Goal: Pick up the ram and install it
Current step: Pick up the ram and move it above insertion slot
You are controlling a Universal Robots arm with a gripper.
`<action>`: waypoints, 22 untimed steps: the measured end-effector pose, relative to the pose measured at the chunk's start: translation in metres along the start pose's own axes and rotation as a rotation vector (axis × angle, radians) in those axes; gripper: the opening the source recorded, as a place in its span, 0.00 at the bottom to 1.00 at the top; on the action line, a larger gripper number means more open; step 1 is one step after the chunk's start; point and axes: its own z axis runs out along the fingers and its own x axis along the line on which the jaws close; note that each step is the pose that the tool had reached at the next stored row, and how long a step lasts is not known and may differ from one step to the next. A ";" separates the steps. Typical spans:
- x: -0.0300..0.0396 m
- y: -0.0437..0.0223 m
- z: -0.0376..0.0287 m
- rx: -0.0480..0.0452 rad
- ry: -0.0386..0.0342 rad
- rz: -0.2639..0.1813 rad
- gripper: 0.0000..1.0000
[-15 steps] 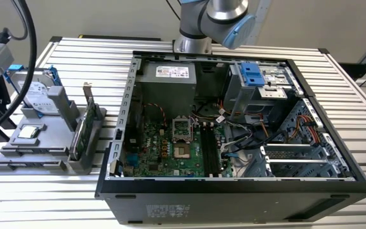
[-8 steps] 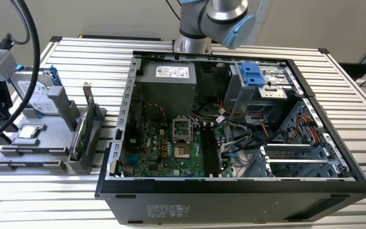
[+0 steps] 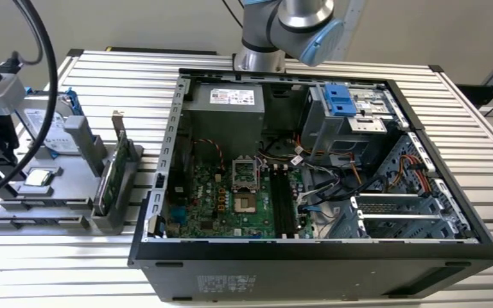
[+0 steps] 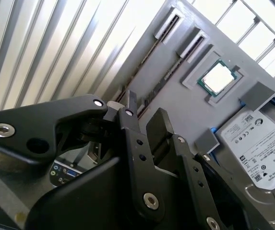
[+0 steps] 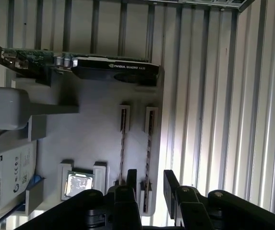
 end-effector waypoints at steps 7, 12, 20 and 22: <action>0.0001 -0.0002 0.0048 0.0000 -0.0006 0.000 1.00; 0.0002 -0.0004 0.0076 0.0001 -0.0008 0.000 1.00; 0.0003 -0.0005 0.0115 0.0001 -0.0008 0.000 1.00; 0.0003 -0.0005 0.0124 0.0000 -0.0007 0.000 1.00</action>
